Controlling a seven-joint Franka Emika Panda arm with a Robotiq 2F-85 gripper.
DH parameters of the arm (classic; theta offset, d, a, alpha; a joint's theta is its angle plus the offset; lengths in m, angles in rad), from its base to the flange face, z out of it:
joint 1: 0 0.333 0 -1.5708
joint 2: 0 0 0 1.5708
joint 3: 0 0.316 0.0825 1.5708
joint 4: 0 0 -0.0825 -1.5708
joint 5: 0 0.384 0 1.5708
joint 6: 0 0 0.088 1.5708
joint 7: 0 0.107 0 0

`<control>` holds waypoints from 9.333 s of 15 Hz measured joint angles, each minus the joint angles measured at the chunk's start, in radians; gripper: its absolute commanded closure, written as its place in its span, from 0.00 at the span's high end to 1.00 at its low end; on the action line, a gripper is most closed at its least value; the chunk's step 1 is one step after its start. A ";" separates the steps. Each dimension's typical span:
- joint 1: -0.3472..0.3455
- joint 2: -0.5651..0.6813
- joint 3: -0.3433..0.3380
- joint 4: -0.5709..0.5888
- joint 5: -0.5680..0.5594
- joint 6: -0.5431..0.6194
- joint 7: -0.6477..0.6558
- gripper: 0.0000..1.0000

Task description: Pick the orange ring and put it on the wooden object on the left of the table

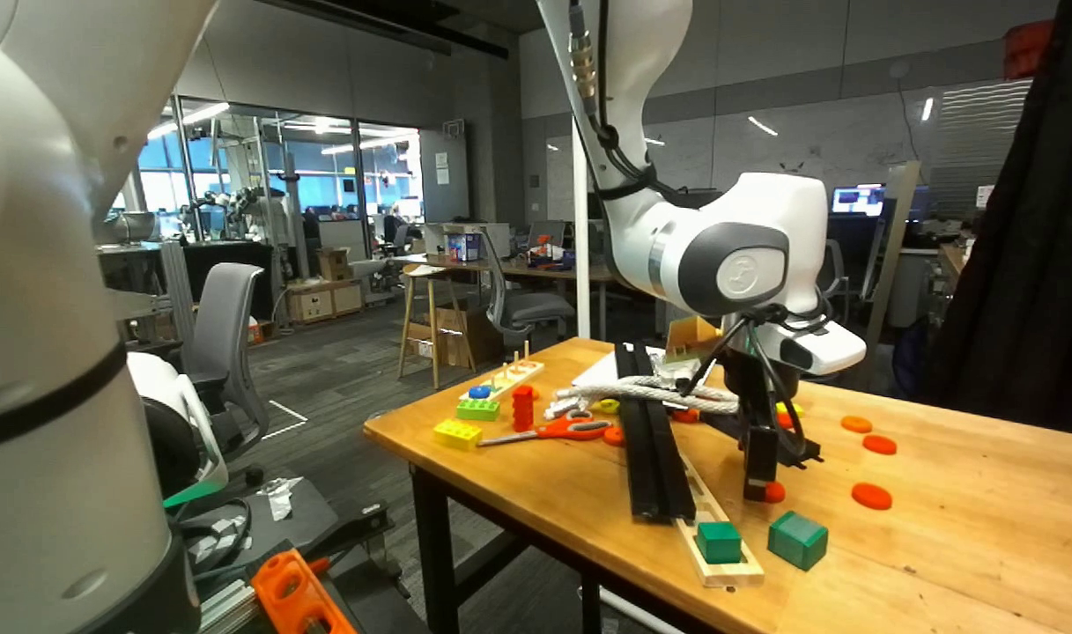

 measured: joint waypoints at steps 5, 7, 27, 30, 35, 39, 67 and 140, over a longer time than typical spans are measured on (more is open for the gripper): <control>-0.005 0.036 -0.004 0.033 0.008 -0.001 -0.008 1.00; -0.006 0.044 -0.008 0.042 0.008 -0.001 -0.008 1.00; -0.004 0.047 -0.029 0.062 0.008 -0.006 -0.008 0.19; -0.003 0.045 -0.029 0.062 0.008 -0.006 -0.008 0.19; 0.024 -0.014 -0.040 0.053 0.004 -0.009 -0.009 0.19; 0.072 -0.109 -0.052 0.028 -0.034 -0.035 -0.009 0.19; 0.297 -0.099 0.215 0.212 -0.125 -0.257 -0.082 0.19; 0.460 0.112 0.236 0.304 -0.084 -0.217 -0.214 1.00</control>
